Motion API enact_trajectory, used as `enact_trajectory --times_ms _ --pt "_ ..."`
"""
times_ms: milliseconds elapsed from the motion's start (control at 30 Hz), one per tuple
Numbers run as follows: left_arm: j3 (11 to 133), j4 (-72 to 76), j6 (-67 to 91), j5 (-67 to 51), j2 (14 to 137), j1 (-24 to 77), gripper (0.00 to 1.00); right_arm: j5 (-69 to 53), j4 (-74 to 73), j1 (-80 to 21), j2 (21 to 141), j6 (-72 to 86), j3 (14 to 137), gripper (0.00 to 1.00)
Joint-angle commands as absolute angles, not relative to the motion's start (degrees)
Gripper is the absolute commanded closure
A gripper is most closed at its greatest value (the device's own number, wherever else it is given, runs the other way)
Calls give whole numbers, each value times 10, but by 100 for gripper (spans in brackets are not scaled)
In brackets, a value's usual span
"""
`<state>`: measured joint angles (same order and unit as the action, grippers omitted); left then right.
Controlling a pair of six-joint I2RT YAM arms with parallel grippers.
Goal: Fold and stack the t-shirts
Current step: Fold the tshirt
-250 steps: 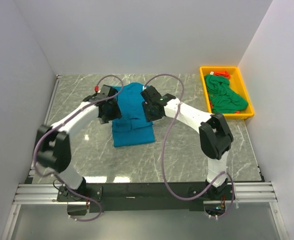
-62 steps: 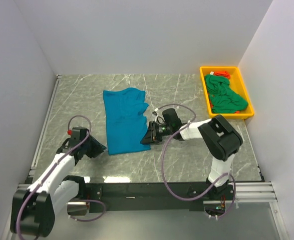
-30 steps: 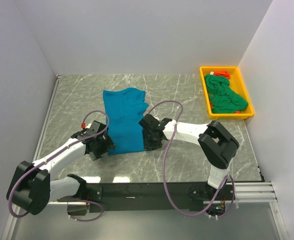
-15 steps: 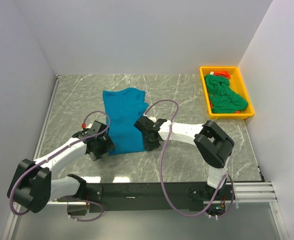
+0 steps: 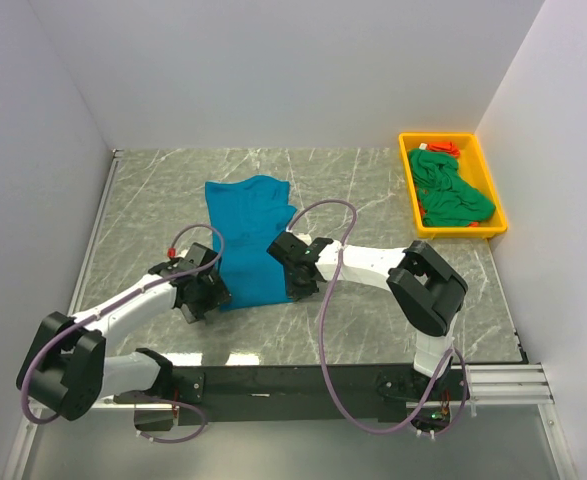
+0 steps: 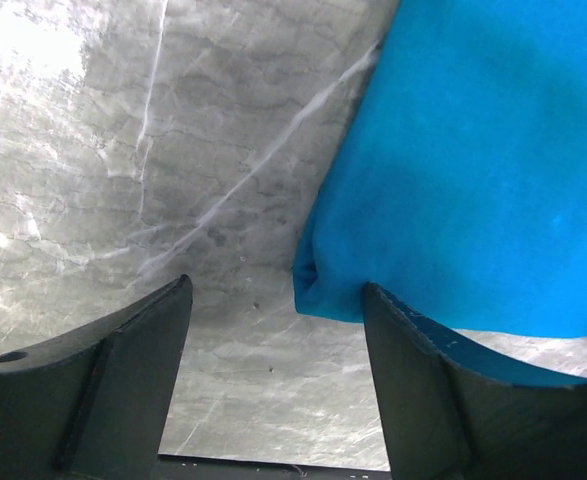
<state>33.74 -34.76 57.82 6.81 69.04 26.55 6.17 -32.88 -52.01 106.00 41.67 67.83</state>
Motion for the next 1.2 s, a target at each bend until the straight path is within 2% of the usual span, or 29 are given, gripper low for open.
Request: enact_trajectory --times_ms 0,467,567,667,867,967,1000,1033,1167 --pt "350 -346 572 61 699 271 27 81 -374 -524 1093 409 661 100" --pt "356 -352 579 65 760 299 41 79 -371 -524 1091 404 658 100" --pt "345 -344 584 64 780 305 46 81 -371 -524 1089 404 657 100" --pt "342 -347 589 70 789 312 53 84 -374 -523 1085 404 657 100" --pt "344 -353 588 68 794 314 72 82 -374 -523 1080 405 657 100" --pt "344 -354 586 67 795 315 85 83 -374 -524 1078 403 657 100" --pt "344 -356 586 64 795 315 96 82 -374 -524 1078 402 657 100" --pt "344 -357 584 63 794 315 99 80 -374 -524 1078 401 656 100" --pt "351 -387 585 52 773 328 99 64 -380 -524 1062 389 635 100"
